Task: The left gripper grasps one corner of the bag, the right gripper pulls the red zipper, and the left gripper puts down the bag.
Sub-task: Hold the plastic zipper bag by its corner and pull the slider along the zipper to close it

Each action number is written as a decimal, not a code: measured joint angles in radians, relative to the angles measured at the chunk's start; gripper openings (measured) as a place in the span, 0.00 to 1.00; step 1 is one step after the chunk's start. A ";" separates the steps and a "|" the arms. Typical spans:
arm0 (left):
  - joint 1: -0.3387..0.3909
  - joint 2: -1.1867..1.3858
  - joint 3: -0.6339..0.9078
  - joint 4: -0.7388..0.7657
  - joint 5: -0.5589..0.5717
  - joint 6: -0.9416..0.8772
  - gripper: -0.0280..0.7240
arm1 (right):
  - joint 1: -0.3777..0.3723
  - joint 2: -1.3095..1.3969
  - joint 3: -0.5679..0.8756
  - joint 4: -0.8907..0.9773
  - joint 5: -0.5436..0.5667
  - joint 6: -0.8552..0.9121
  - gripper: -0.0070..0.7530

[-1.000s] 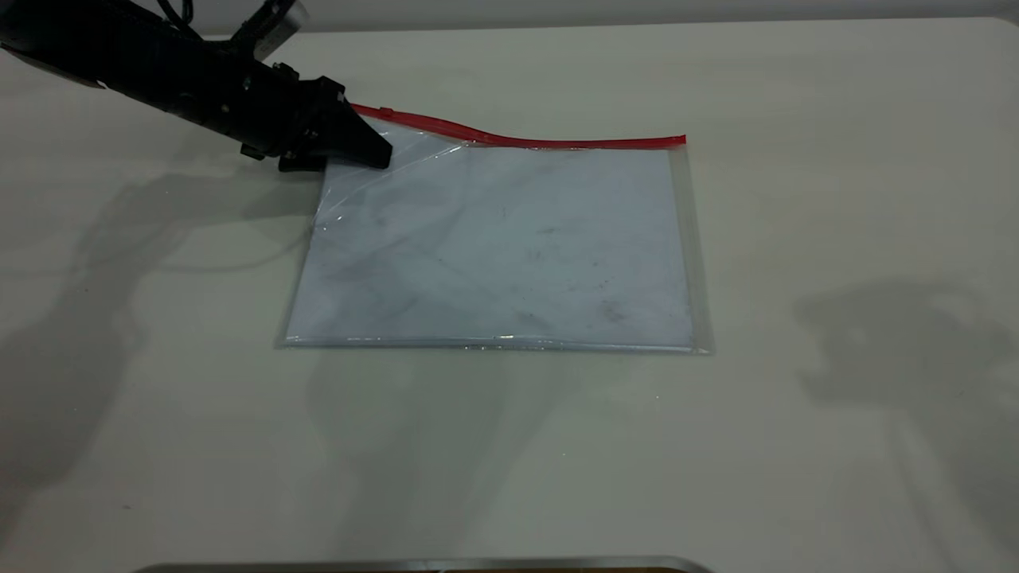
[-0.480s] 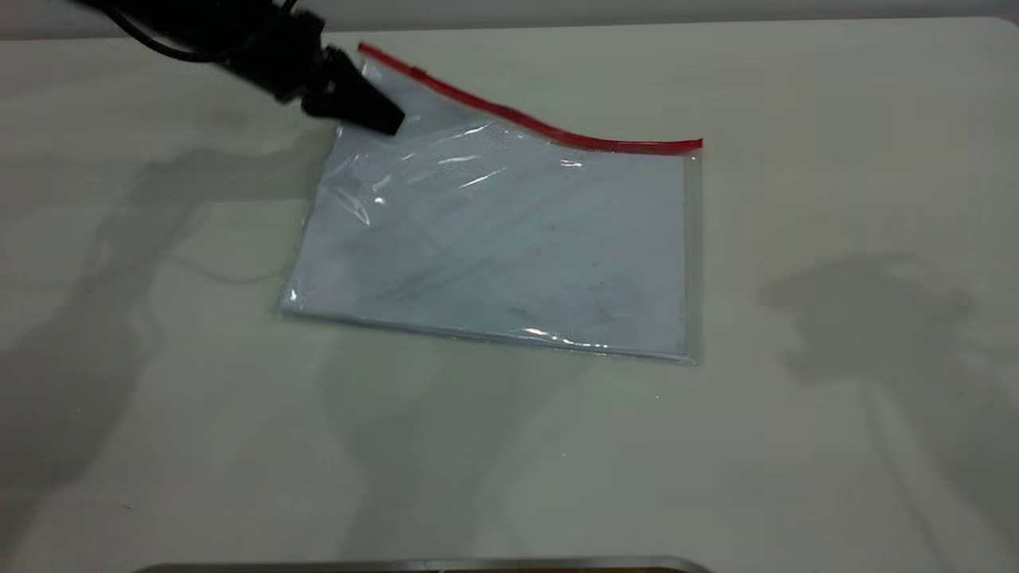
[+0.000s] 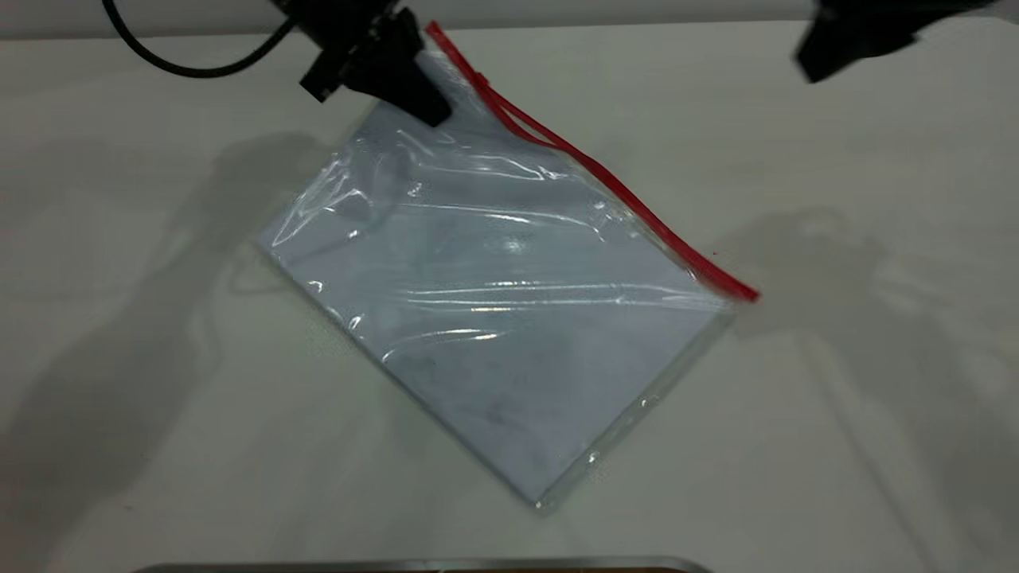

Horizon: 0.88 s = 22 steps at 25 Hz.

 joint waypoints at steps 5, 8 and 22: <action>-0.027 0.000 0.000 -0.006 -0.003 0.113 0.11 | 0.092 0.110 -0.117 0.120 0.007 -0.159 0.76; -0.031 0.001 0.000 -0.030 -0.008 0.125 0.11 | 0.144 0.180 -0.193 0.202 0.007 -0.250 0.76; -0.050 0.001 0.000 -0.101 -0.036 0.131 0.11 | 0.182 0.346 -0.345 0.489 0.047 -0.467 0.72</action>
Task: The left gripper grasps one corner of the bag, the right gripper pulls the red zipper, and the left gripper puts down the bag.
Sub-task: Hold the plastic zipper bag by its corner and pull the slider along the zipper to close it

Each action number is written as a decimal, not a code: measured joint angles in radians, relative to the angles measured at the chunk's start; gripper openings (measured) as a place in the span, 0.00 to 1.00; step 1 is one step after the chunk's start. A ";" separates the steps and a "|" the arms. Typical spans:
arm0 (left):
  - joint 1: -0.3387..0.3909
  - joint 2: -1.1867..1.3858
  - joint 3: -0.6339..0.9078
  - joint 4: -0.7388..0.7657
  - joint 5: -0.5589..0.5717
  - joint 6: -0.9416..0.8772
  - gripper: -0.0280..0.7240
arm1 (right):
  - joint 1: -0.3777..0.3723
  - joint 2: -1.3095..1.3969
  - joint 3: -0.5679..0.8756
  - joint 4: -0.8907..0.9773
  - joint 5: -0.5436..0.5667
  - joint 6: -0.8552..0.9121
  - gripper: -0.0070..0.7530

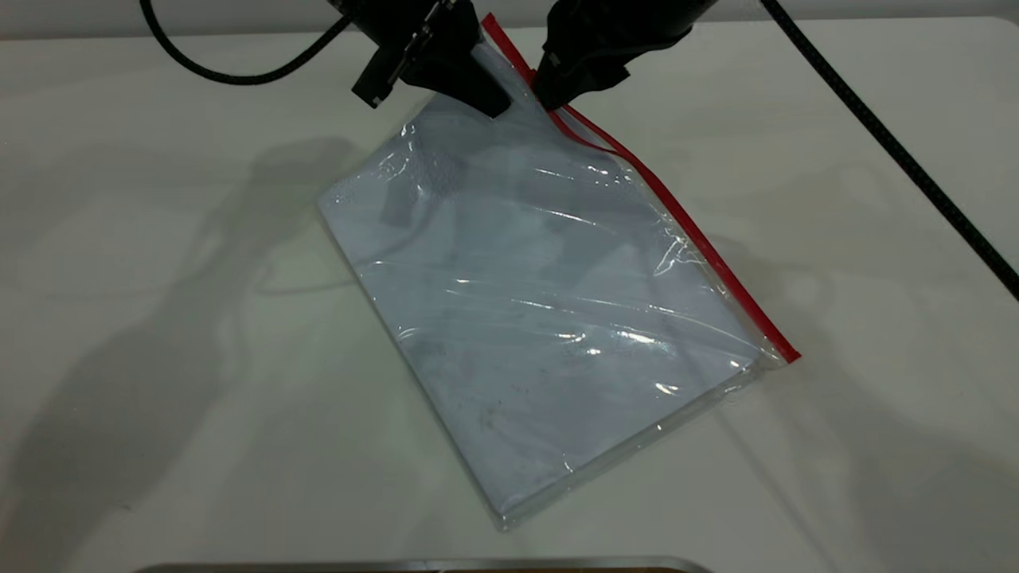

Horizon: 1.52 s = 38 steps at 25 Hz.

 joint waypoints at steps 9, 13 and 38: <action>-0.014 0.000 0.000 -0.040 -0.003 0.001 0.11 | 0.000 0.002 0.000 0.247 0.029 -0.203 0.58; -0.019 0.000 0.000 -0.044 -0.005 0.004 0.11 | 0.000 0.002 0.000 0.297 0.028 -0.243 0.45; -0.017 0.003 0.000 -0.069 -0.013 -0.004 0.11 | 0.000 0.031 0.000 0.308 -0.039 -0.252 0.30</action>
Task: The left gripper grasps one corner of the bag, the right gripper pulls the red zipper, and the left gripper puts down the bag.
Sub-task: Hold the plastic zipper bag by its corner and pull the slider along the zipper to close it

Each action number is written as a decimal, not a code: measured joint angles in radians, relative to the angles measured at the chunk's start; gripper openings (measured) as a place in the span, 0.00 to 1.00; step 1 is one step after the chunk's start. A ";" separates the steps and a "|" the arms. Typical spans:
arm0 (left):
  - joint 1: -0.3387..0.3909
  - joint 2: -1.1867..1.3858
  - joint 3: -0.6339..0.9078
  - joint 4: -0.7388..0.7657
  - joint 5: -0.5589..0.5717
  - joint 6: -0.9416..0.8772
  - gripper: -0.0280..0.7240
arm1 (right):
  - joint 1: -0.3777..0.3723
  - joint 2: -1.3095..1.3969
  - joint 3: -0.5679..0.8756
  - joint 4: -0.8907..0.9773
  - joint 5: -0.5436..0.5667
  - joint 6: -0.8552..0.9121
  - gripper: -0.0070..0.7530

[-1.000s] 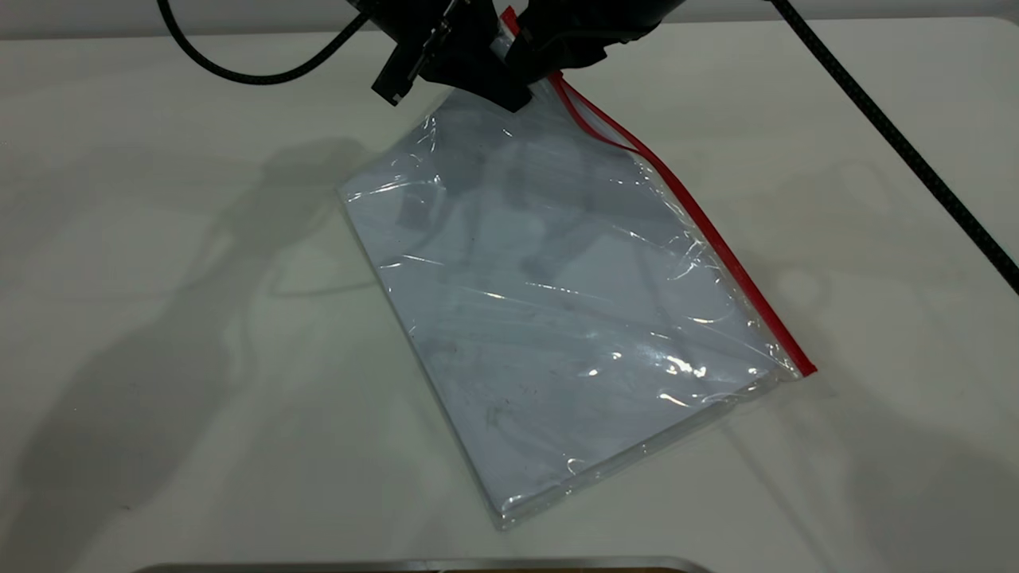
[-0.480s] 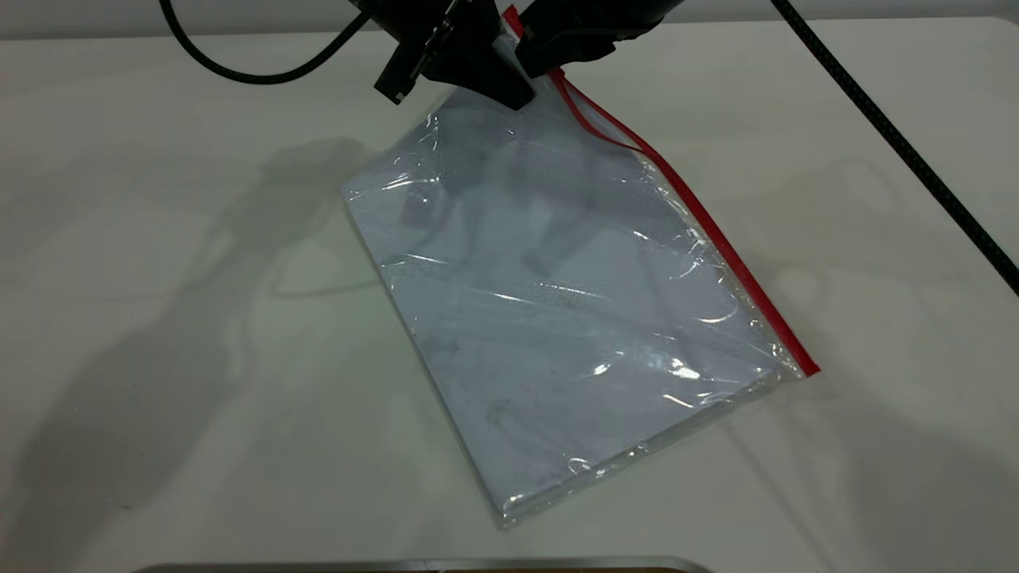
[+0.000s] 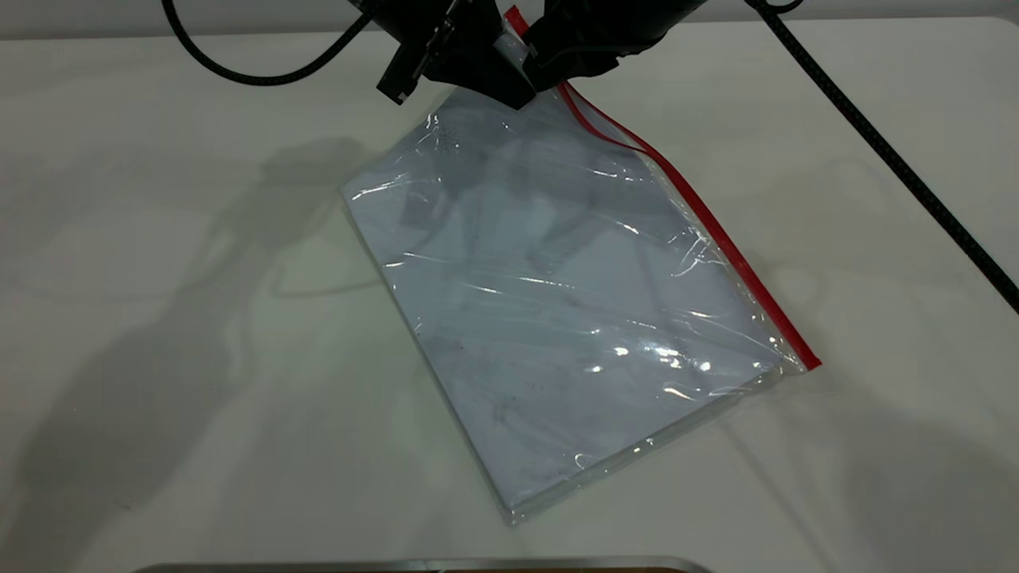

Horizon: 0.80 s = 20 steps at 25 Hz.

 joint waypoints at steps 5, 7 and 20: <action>0.008 0.000 0.000 -0.002 0.002 -0.008 0.11 | 0.000 0.001 0.000 0.001 -0.008 0.000 0.16; 0.012 0.000 0.000 -0.003 0.004 -0.012 0.11 | 0.000 0.001 0.000 0.001 -0.009 -0.001 0.08; 0.066 0.000 0.000 -0.047 0.051 -0.043 0.11 | -0.014 0.002 -0.002 0.020 0.003 -0.002 0.05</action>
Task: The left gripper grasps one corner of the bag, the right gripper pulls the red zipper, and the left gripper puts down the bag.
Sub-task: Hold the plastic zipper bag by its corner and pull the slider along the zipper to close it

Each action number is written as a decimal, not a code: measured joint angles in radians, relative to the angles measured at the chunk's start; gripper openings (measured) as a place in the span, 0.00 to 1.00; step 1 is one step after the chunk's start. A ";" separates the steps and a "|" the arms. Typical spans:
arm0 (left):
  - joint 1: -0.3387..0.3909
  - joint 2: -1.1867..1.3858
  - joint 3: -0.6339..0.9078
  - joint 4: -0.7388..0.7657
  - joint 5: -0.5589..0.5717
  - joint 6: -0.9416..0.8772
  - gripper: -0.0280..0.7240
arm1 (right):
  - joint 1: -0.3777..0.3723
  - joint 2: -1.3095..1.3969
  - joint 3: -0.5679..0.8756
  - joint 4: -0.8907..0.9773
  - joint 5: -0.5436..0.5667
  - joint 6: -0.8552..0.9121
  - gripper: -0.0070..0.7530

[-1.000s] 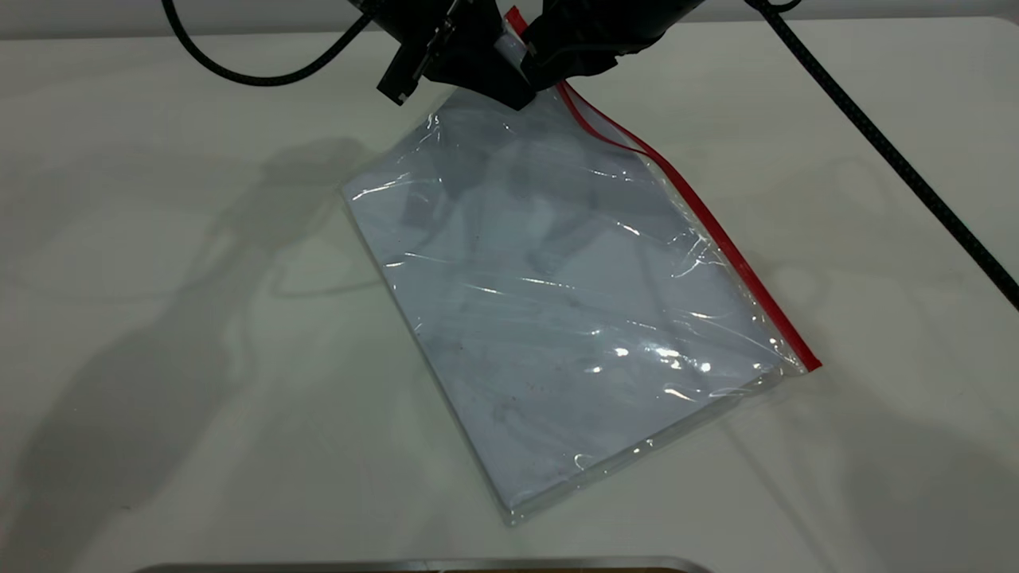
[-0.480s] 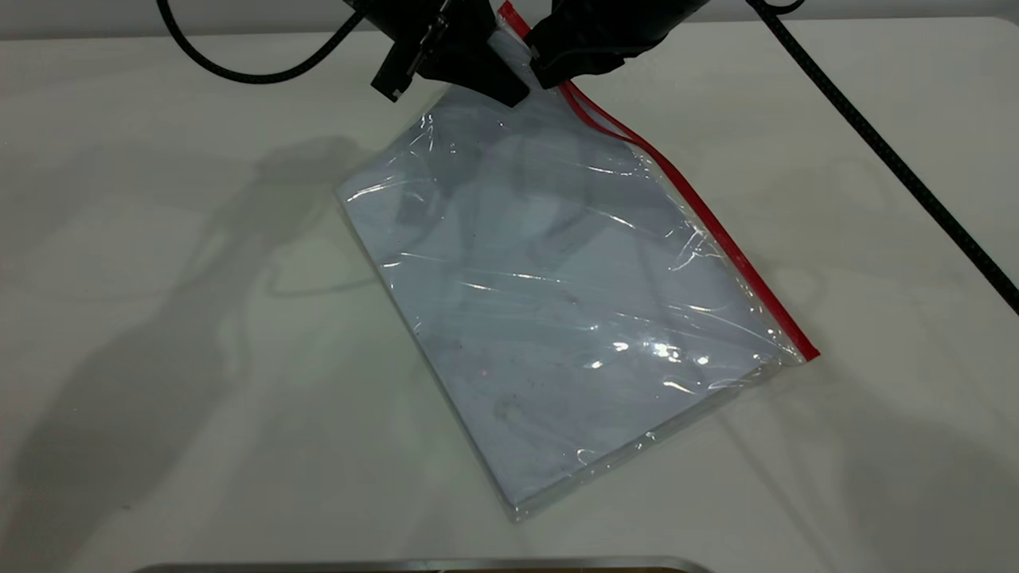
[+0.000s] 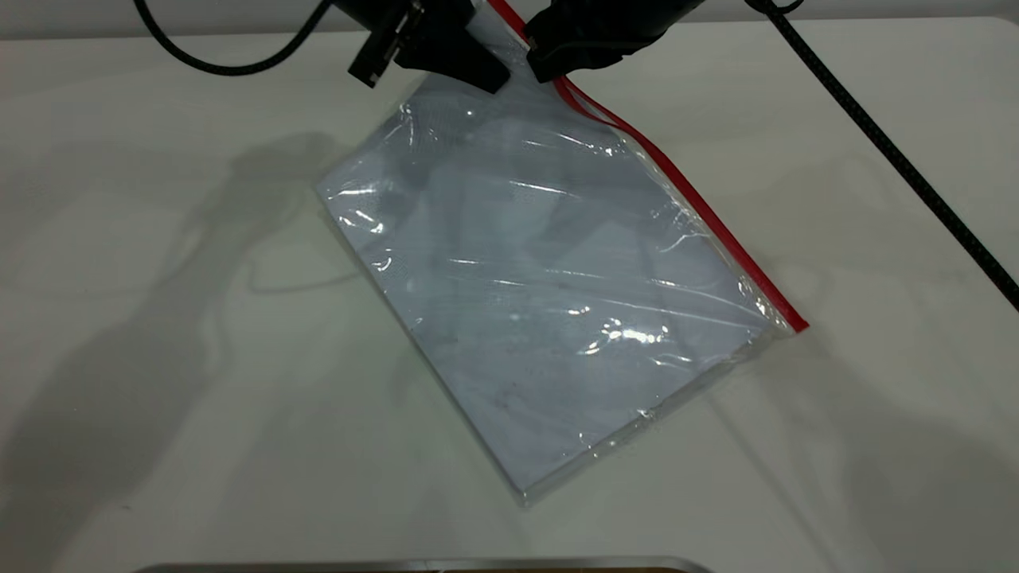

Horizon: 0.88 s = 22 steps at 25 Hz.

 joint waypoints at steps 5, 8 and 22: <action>0.016 0.000 0.000 -0.010 0.000 -0.005 0.11 | -0.013 0.021 0.000 0.008 0.003 0.000 0.05; 0.023 0.000 0.000 -0.005 0.000 -0.005 0.11 | -0.024 0.047 -0.007 0.018 0.014 0.000 0.05; 0.101 0.009 0.000 -0.015 -0.001 -0.055 0.11 | -0.160 0.131 -0.004 -0.059 0.113 0.072 0.06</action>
